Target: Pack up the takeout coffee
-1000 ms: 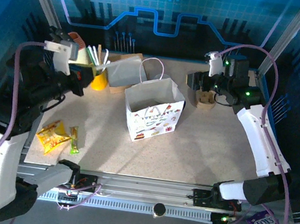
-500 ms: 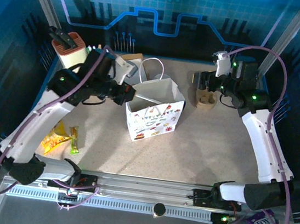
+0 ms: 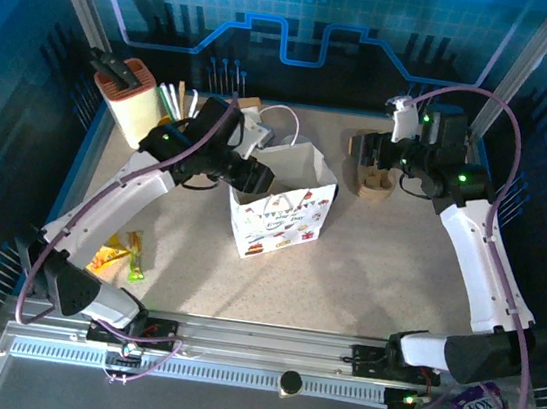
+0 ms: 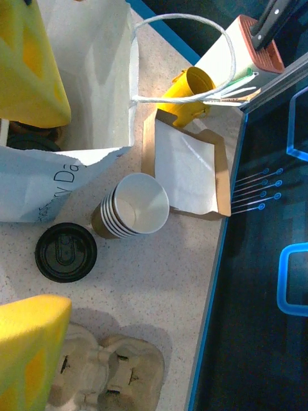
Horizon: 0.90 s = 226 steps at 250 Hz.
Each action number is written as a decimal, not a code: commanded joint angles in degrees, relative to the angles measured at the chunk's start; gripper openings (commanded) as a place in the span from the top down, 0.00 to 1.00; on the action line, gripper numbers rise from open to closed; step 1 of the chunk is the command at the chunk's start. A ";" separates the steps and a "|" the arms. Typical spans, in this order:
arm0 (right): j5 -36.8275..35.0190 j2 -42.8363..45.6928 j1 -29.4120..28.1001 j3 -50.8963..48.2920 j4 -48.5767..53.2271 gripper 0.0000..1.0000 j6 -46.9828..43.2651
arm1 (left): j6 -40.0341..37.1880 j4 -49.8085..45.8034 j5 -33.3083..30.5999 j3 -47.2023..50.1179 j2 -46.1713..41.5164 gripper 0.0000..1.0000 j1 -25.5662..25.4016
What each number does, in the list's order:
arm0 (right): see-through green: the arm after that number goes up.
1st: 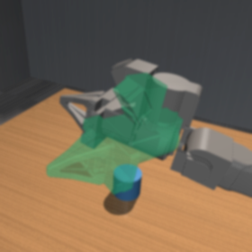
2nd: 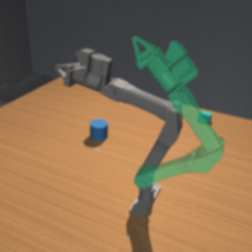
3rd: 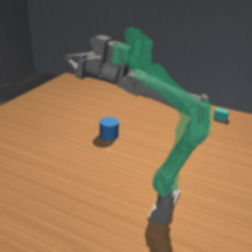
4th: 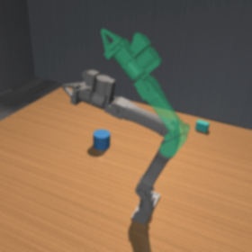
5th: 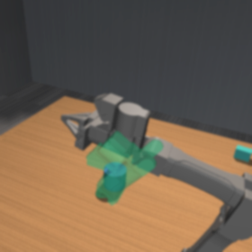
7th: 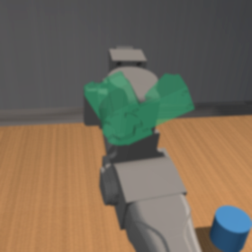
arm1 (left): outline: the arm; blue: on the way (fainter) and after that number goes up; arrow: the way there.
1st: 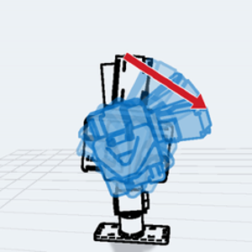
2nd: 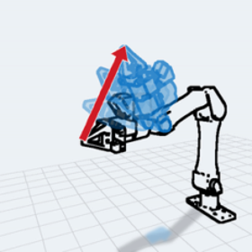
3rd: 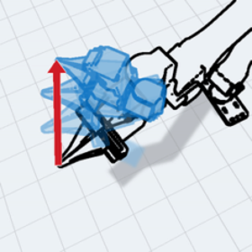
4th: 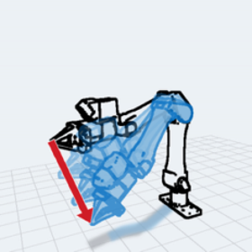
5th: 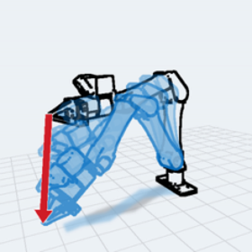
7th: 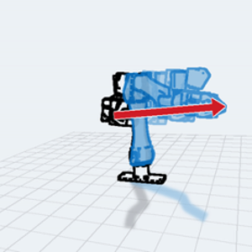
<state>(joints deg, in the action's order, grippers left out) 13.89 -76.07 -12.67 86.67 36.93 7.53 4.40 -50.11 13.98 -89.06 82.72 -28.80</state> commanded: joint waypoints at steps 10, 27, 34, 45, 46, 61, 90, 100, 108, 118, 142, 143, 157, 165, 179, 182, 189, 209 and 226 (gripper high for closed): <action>2.11 0.28 0.66 -1.31 -0.99 0.30 0.88 | 0.60 3.88 -0.88 -1.07 -5.14 0.46 4.93; 2.60 0.47 0.35 -1.79 -1.60 0.30 1.08 | 3.41 7.48 -1.50 0.93 -7.20 0.44 9.00; 2.85 0.51 0.04 -2.01 -1.89 0.29 1.05 | 4.94 9.16 -2.19 2.05 -7.95 0.43 11.01; 2.98 0.40 -0.38 -2.13 -2.11 0.29 1.03 | 7.65 11.82 -3.60 4.00 -8.89 0.42 14.36; 2.98 0.44 -0.41 -2.13 -2.12 0.29 1.01 | 7.86 12.11 -3.78 4.21 -8.93 0.42 14.68; 2.83 0.25 -1.12 -2.29 -2.29 0.29 0.69 | 10.76 14.89 -7.27 6.32 -9.16 0.41 18.65; 2.50 0.05 -1.68 -2.38 -2.47 0.29 0.26 | 12.52 17.28 -14.28 7.10 -6.24 0.38 23.75; 2.29 0.05 -1.79 -2.43 -2.53 0.29 0.41 | 12.59 17.63 -15.62 6.60 -4.55 0.37 24.97; 2.19 0.13 -1.83 -2.49 -2.61 0.29 0.36 | 12.31 17.76 -16.59 6.08 -3.08 0.36 25.66; 2.11 0.14 -1.77 -2.56 -2.60 0.28 0.35 | 11.56 17.83 -17.98 5.22 -1.20 0.35 26.13; 2.02 0.27 -1.97 -2.56 -2.74 0.28 0.38 | 8.01 17.54 -21.54 2.84 4.07 0.33 26.29; 2.02 0.20 -1.99 -2.56 -2.69 0.28 0.38 | 7.87 17.57 -21.62 2.75 4.27 0.33 26.31; 1.59 0.30 -2.24 -2.56 -2.54 0.27 0.29 | 6.23 16.95 -22.81 1.22 7.57 0.31 26.26; 1.29 0.27 -2.41 -2.52 -2.48 0.27 0.16 | 5.57 16.51 -23.33 0.32 9.41 0.30 26.28; 1.05 0.31 -2.43 -2.65 -2.60 0.27 0.05 | 4.50 15.64 -24.05 -1.36 12.63 0.29 26.32; 0.97 0.27 -2.45 -2.65 -2.64 0.27 -0.05 | 4.40 15.53 -24.19 -1.69 13.29 0.29 26.27; 0.87 0.23 -2.53 -2.67 -2.63 0.27 -0.10 | 4.03 15.27 -24.34 -2.35 14.74 0.28 26.19; 1.22 -0.12 -2.60 -2.48 -2.53 0.27 -0.14 | 2.79 14.57 -25.07 -4.24 18.45 0.27 25.85; 1.17 -0.52 -2.57 -2.22 -2.30 0.27 -0.32 | 1.48 13.58 -26.49 -6.21 21.43 0.26 25.11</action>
<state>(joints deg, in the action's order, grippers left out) 15.20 -76.14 -14.48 84.42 35.11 7.73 9.87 -34.44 -8.82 -90.76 100.62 -2.85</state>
